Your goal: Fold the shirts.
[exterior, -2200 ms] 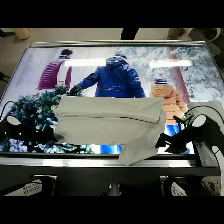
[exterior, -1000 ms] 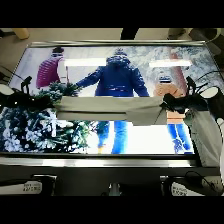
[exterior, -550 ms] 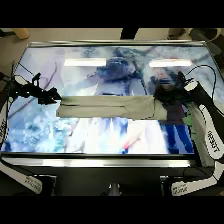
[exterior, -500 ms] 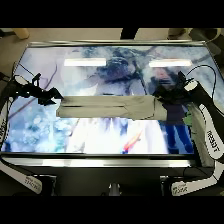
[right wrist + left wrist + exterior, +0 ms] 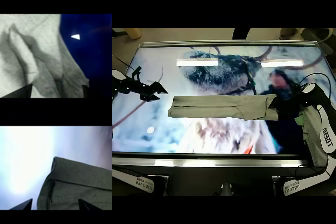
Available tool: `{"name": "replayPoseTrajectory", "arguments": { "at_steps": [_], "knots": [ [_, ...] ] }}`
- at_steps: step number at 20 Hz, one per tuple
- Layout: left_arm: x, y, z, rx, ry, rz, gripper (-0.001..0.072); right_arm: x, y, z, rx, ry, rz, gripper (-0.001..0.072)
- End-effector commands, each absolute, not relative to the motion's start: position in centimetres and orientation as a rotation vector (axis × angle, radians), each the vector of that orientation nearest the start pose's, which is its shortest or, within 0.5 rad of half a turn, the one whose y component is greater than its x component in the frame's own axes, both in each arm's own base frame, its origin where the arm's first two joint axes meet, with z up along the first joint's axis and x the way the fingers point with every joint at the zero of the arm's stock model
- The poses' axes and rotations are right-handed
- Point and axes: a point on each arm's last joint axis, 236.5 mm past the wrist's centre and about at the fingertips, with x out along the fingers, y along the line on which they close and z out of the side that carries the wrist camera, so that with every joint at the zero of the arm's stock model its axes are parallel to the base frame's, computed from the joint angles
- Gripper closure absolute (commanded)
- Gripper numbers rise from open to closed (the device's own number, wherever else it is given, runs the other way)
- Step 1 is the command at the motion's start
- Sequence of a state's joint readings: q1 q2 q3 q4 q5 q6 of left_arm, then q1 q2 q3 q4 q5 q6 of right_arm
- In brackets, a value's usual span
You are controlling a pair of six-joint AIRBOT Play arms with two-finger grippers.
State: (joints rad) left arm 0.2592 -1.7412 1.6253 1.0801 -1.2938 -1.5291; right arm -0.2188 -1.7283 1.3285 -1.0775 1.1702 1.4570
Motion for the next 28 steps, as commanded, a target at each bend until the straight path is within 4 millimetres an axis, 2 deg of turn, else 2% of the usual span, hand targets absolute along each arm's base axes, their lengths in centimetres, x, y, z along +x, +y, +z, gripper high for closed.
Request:
{"name": "replayPoseTrajectory", "arguments": {
  "at_steps": [1, 3, 4, 5, 6, 7, 8, 9, 12, 14, 15, 18, 21, 23, 24, 25, 27, 28],
  "knots": [
    [47.7, 0.9, 1.9, -0.541, 1.27, -0.145, 0.0044, 42.6, 5.0, -11.4, 0.632, 1.516, 0.193, 0.0001],
    [47.2, 0.2, 3.2, -0.528, 1.264, -0.166, 0.0043, 43.7, 7.6, -11.4, 0.692, 1.486, 0.228, 0.0025],
    [47.0, -0.3, 3.6, -0.523, 1.264, -0.178, 0.0044, 44.3, 8.5, -11.0, 0.717, 1.465, 0.242, 0.0195],
    [47.0, -0.9, 3.7, -0.514, 1.266, -0.19, 0.0047, 44.7, 9.1, -10.3, 0.749, 1.445, 0.253, 0.0498],
    [47.0, -1.9, 3.5, -0.502, 1.275, -0.207, 0.0123, 45.2, 9.5, -9.1, 0.782, 1.421, 0.271, 0.0674],
    [47.0, -3.4, 3.1, -0.494, 1.287, -0.234, 0.0355, 45.6, 9.7, -7.7, 0.782, 1.389, 0.296, 0.068],
    [47.1, -5.3, 2.7, -0.496, 1.294, -0.268, 0.0621, 46.0, 9.7, -6.0, 0.758, 1.359, 0.313, 0.068],
    [47.3, -7.8, 2.1, -0.5, 1.291, -0.315, 0.068, 46.4, 9.7, -3.9, 0.739, 1.323, 0.334, 0.068],
    [47.0, -18.4, -0.7, -0.574, 1.305, -0.484, 0.0681, 45.8, 10.3, 1.8, 0.708, 1.271, 0.396, 0.068],
    [45.7, -26.1, -2.7, -0.617, 1.334, -0.592, 0.0681, 43.7, 10.9, 4.5, 0.675, 1.286, 0.452, 0.068],
    [44.9, -29.1, -3.5, -0.629, 1.347, -0.627, 0.0681, 42.4, 11.2, 5.7, 0.658, 1.306, 0.48, 0.068],
    [41.6, -36.4, -6.1, -0.655, 1.405, -0.698, 0.068, 39.4, 11.8, 9.3, 0.605, 1.307, 0.542, 0.068],
    [36.9, -42.6, -8.1, -0.699, 1.501, -0.766, 0.0681, 38.2, 12.0, 12.8, 0.579, 1.233, 0.549, 0.068],
    [34.2, -45.8, -8.4, -0.733, 1.537, -0.822, 0.0681, 37.9, 12.0, 14.6, 0.561, 1.176, 0.55, 0.068],
    [33.6, -46.7, -8.5, -0.737, 1.534, -0.834, 0.0681, 37.9, 12.0, 15.4, 0.558, 1.147, 0.549, 0.068],
    [33.9, -46.8, -8.6, -0.737, 1.519, -0.825, 0.0682, 38.1, 12.2, 15.9, 0.564, 1.126, 0.552, 0.068],
    [36.6, -45.3, -7.2, -0.755, 1.448, -0.804, 0.0684, 38.7, 13.1, 16.3, 0.582, 1.099, 0.567, 0.068],
    [38.9, -43.5, -5.9, -0.743, 1.384, -0.781, 0.0684, 39.2, 14.1, 16.3, 0.576, 1.082, 0.577, 0.068]
  ]
}}
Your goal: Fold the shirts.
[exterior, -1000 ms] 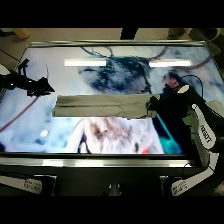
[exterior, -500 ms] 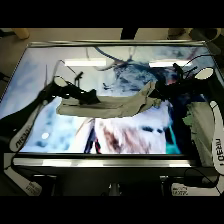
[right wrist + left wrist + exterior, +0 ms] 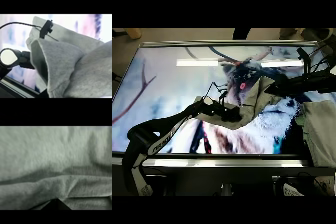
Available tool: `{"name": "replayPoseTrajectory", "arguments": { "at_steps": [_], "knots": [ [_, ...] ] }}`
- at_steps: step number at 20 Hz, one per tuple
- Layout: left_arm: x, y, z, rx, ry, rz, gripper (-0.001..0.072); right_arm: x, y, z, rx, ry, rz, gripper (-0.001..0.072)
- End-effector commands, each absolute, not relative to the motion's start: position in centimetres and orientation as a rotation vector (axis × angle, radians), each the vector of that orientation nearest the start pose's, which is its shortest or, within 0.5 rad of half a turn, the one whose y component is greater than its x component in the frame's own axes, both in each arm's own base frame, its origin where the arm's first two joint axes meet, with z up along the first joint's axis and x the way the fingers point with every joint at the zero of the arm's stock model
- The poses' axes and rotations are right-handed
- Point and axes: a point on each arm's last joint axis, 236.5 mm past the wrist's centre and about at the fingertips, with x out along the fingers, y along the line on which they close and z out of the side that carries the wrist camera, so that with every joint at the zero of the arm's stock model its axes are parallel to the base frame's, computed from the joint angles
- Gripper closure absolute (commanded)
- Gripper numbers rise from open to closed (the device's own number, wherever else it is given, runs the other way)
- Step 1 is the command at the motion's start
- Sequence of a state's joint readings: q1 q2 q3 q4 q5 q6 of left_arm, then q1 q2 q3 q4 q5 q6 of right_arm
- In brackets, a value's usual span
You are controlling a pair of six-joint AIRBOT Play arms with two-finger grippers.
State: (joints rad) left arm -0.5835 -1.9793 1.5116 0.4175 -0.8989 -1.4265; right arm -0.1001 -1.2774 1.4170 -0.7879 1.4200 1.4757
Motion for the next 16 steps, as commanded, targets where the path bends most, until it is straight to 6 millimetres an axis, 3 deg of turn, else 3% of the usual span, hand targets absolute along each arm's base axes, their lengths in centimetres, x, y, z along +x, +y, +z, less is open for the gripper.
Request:
{"name": "replayPoseTrajectory", "arguments": {
  "at_steps": [1, 3, 5, 7, 9, 11, 13, 14, 16],
  "knots": [
    [41.3, -40.9, -4.5, -0.705, 1.313, -0.751, 0.0684, 39.7, 15.5, 16.2, 0.57, 1.068, 0.594, 0.068],
    [46.2, -33.9, -0.4, -0.637, 1.168, -0.661, 0.0684, 40.8, 19.6, 15.5, 0.567, 1.045, 0.644, 0.0679],
    [50.1, -25.2, 4.8, -0.601, 1.023, -0.533, 0.0684, 41.7, 25.0, 14.1, 0.595, 1.032, 0.713, 0.0679],
    [51.9, -17.3, 10.8, -0.61, 0.876, -0.43, 0.0683, 42.3, 30.8, 11.9, 0.648, 1.034, 0.78, 0.0679],
    [51.6, -11.5, 16.6, -0.628, 0.745, -0.367, 0.0683, 42.3, 35.9, 8.2, 0.718, 1.078, 0.801, 0.0678],
    [50.0, -8.0, 21.2, -0.623, 0.65, -0.334, 0.0683, 42.6, 39.8, 4.0, 0.803, 1.109, 0.786, 0.0638],
    [48.2, -6.7, 24.1, -0.589, 0.599, -0.331, 0.0683, 42.6, 42.2, 1.5, 0.918, 1.153, 0.8, 0.0045],
    [47.4, -6.5, 24.9, -0.565, 0.589, -0.328, 0.0682, 42.3, 42.6, 1.4, 0.947, 1.164, 0.835, 0.0018],
    [46.4, -6.4, 25.2, -0.525, 0.601, -0.325, 0.0682, 42.6, 41.0, 2.4, 0.942, 1.171, 0.863, 0.0018]
  ]
}}
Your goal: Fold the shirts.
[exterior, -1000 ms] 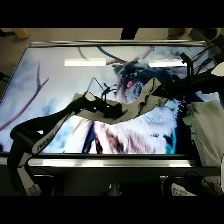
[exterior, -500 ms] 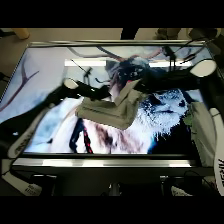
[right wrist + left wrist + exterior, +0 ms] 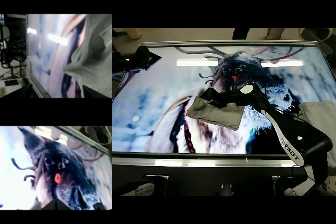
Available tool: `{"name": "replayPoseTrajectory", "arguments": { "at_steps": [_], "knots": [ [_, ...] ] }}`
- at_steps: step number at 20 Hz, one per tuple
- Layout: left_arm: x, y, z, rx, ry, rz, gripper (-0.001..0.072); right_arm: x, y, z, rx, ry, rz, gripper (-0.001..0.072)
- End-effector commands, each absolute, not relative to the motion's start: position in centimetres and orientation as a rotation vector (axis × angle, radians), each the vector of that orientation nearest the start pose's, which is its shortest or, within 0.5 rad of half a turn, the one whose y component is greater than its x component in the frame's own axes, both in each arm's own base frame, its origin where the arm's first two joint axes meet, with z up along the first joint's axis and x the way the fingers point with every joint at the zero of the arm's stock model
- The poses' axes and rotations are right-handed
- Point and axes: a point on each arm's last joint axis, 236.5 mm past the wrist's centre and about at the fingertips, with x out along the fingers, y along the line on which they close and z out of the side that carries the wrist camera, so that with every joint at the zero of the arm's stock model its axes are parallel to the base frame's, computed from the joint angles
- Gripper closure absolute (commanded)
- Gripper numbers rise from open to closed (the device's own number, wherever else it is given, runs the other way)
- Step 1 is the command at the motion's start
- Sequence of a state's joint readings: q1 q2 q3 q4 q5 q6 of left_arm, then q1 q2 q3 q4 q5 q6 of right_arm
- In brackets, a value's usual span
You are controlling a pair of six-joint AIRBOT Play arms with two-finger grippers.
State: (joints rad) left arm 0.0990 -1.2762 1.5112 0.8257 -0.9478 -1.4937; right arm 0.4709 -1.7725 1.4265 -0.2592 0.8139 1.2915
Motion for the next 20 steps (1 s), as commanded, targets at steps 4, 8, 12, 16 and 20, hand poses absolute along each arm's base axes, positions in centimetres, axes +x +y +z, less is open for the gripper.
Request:
{"name": "replayPoseTrajectory", "arguments": {
  "at_steps": [4, 8, 12, 16, 20],
  "knots": [
    [46.0, -5.6, 23.9, -0.465, 0.641, -0.291, 0.0682, 42.9, 30.7, 3.5, 0.726, 1.255, 0.759, 0.0029],
    [46.0, -4.7, 23.2, -0.422, 0.656, -0.258, 0.0682, 38.2, 13.7, -3.5, 0.338, 1.595, 0.255, 0.0048],
    [45.9, -4.8, 23.1, -0.425, 0.66, -0.259, 0.0682, 35.5, 19.7, -7.9, 0.565, 1.606, 0.36, 0.002],
    [45.2, -5.1, 22.5, -0.42, 0.702, -0.272, 0.0682, 36.8, 24.2, -10.0, 0.703, 1.528, 0.361, 0.0029],
    [45.3, -5.1, 22.5, -0.417, 0.701, -0.272, 0.0682, 37.8, 25.1, -9.7, 0.736, 1.491, 0.39, 0.0665]
  ]
}}
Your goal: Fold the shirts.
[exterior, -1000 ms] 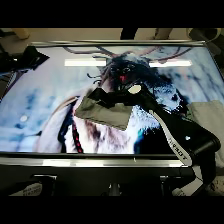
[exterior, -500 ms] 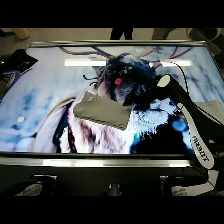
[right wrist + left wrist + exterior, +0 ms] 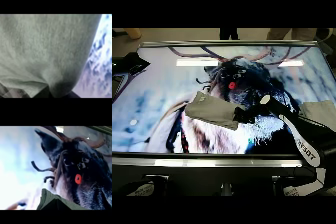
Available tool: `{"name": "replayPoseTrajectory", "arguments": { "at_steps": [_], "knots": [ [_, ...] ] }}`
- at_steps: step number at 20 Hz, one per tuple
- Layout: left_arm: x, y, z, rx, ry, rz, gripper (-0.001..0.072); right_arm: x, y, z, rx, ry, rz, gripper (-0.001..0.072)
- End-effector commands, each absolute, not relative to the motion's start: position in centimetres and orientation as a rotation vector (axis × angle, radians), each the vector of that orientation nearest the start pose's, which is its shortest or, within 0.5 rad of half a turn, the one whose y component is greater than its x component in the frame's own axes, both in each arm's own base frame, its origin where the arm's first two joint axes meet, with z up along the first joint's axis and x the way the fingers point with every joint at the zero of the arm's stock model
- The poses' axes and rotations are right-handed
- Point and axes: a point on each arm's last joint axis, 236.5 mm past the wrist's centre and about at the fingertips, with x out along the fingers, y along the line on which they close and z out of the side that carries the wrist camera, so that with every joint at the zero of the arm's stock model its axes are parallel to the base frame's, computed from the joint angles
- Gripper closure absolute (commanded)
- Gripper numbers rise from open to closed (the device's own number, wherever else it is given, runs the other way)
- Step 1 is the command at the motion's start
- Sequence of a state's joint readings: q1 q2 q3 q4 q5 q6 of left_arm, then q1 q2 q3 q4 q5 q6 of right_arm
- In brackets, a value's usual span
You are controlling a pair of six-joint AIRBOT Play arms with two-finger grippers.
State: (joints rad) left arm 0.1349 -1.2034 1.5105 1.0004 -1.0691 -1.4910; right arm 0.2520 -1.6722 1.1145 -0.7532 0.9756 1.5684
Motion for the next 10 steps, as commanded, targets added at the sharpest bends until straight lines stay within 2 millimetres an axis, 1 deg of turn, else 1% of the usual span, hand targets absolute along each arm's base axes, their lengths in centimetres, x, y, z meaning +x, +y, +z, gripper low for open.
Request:
{"name": "replayPoseTrajectory", "arguments": {
  "at_steps": [1, 2, 3, 4, 5, 6, 7, 9, 10],
  "knots": [
    [45.3, -5.1, 22.5, -0.417, 0.701, -0.273, 0.0682, 38.6, 25.0, -8.6, 0.717, 1.461, 0.43, 0.0678],
    [45.3, -5.1, 22.4, -0.414, 0.701, -0.271, 0.0682, 39.6, 24.5, -6.9, 0.696, 1.421, 0.474, 0.0679],
    [45.3, -4.9, 22.4, -0.41, 0.702, -0.266, 0.0682, 40.9, 23.7, -4.5, 0.692, 1.374, 0.505, 0.0679],
    [45.3, -4.9, 22.3, -0.405, 0.703, -0.263, 0.0682, 42.2, 22.5, -2.0, 0.7, 1.326, 0.519, 0.0679],
    [45.3, -4.8, 22.3, -0.402, 0.702, -0.26, 0.0682, 43.7, 20.8, 1.1, 0.709, 1.261, 0.527, 0.0681],
    [45.4, -4.7, 22.3, -0.398, 0.7, -0.261, 0.0682, 45.0, 18.8, 3.9, 0.716, 1.197, 0.521, 0.0681],
    [45.4, -4.7, 22.2, -0.395, 0.7, -0.262, 0.0682, 46.3, 16.3, 6.7, 0.737, 1.129, 0.497, 0.0681],
    [45.5, -4.7, 22.0, -0.392, 0.705, -0.263, 0.0682, 47.6, 11.3, 11.4, 0.776, 1.022, 0.438, 0.0681],
    [45.6, -4.7, 21.9, -0.386, 0.707, -0.265, 0.0682, 47.7, 8.8, 13.4, 0.777, 0.977, 0.415, 0.0681]
  ]
}}
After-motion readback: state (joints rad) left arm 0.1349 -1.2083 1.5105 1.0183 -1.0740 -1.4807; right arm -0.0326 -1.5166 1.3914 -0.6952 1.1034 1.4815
